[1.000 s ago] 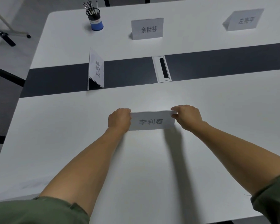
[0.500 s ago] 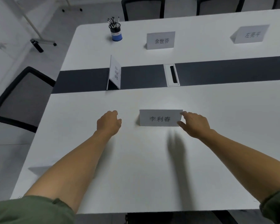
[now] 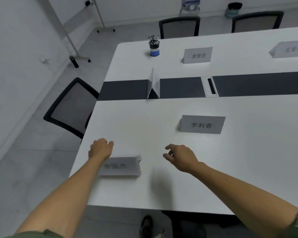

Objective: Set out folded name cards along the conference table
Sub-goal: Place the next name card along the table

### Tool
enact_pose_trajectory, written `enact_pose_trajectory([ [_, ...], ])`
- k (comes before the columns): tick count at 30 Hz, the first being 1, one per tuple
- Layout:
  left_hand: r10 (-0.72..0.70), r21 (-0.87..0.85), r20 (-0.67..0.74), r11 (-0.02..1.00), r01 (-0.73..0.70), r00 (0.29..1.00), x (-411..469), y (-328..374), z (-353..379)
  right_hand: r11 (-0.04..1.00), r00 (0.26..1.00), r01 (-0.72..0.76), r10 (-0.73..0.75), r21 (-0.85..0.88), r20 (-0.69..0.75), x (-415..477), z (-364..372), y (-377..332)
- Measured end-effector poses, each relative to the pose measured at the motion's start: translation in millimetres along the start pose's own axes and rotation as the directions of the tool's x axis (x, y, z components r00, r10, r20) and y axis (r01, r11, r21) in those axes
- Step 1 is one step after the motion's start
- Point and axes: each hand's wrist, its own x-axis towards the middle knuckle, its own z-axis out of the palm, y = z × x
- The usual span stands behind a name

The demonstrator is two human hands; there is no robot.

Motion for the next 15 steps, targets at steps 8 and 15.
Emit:
enact_pose_trajectory([
  [8, -0.100, -0.306, 0.238, 0.936, 0.173, 0.966, 23.1, -85.9, 3.9, 0.928, 0.966, -0.244, 0.206, 0.283, 0.159, 17.9, 81.4, -83.1],
  [15, -0.049, -0.551, 0.479, 0.761, 0.344, 0.877, 45.5, -106.0, 17.7, 0.777, 0.932, -0.357, 0.329, 0.519, 0.149, 31.9, 114.5, -119.8],
])
